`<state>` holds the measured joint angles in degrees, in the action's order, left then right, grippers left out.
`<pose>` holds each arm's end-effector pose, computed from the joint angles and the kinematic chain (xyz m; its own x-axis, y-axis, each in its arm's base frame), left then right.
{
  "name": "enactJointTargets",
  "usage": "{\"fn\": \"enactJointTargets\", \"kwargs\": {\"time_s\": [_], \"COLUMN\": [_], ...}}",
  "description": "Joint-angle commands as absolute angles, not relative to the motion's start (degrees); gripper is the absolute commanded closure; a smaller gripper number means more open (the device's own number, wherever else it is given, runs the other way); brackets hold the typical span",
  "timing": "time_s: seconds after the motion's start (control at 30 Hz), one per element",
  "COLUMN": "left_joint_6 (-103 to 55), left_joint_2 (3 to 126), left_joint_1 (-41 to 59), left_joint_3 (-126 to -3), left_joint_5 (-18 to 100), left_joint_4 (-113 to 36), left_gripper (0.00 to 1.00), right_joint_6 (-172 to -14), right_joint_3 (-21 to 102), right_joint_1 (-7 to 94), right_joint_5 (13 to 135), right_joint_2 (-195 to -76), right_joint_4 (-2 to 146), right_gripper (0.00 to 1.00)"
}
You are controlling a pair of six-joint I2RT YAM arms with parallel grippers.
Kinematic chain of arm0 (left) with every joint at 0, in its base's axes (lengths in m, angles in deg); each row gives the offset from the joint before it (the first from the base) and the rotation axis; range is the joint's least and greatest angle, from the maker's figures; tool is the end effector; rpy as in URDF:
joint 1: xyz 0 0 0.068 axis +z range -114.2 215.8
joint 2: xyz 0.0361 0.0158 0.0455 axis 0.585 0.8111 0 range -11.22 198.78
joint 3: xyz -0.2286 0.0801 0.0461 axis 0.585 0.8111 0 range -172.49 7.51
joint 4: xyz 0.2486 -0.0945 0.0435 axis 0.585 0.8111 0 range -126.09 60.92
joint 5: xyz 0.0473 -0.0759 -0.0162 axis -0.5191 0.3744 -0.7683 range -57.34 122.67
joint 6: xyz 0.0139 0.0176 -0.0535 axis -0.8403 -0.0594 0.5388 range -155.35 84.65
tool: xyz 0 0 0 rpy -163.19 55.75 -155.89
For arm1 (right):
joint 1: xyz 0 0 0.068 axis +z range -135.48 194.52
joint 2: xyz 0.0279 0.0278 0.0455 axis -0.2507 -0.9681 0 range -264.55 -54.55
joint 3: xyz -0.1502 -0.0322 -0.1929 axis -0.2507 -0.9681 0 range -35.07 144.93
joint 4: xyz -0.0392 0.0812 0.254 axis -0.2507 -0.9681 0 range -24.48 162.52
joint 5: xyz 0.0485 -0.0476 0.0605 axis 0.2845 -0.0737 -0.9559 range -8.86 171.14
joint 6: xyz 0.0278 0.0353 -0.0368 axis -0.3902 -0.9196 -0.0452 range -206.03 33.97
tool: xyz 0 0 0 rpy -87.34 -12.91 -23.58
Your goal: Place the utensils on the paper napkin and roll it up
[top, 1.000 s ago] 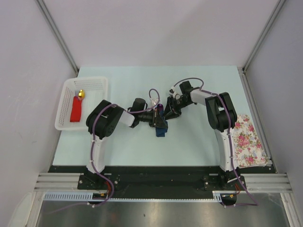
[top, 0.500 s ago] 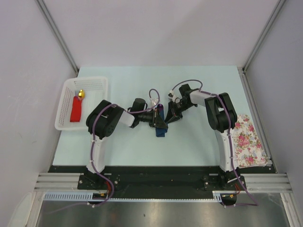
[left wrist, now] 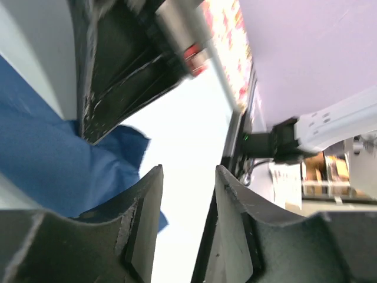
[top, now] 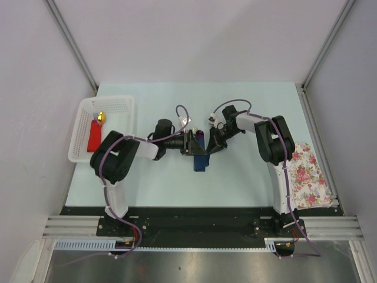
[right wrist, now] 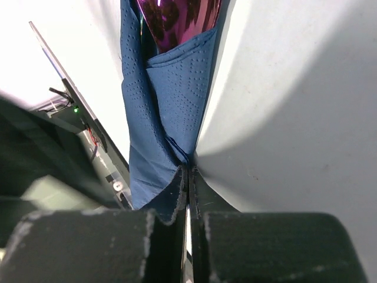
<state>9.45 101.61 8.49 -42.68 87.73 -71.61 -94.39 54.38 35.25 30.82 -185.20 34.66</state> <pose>0.3121 -0.1994 0.0896 -0.9293 0.0257 -0.3684 0.3612 0.2707 -0.8923 0.3850 0.1799 0.0724 -0.9613 -0.2645 -0.0777 -0.2251 0.5903 0.7752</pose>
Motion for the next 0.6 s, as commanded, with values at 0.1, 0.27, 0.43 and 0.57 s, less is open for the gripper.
{"fn": "enactJointTargets", "kwargs": {"time_s": [0.1, 0.27, 0.43, 0.57], "left_joint_6": [8.88, 8.07, 7.98, 5.61], "left_joint_2": [94.77, 97.84, 100.83, 103.12], "left_joint_1": [11.54, 10.31, 8.38, 7.94], "left_joint_3": [-40.21, -42.40, -43.55, -43.47], "left_joint_5": [87.07, 86.89, 86.63, 85.48], "left_joint_4": [-68.89, -67.46, -65.36, -61.13], "left_gripper": [0.60, 0.70, 0.76, 0.81], "right_joint_6": [-92.71, -93.67, -94.38, -94.64], "right_joint_3": [51.42, 51.15, 51.50, 51.42], "right_joint_1": [35.08, 35.08, 35.26, 35.00], "right_joint_5": [39.13, 38.87, 38.96, 39.31], "right_joint_2": [-185.59, -185.50, -185.85, -185.94], "right_joint_4": [33.94, 34.82, 35.08, 35.17], "right_gripper": [1.00, 1.00, 1.00, 1.00]}}
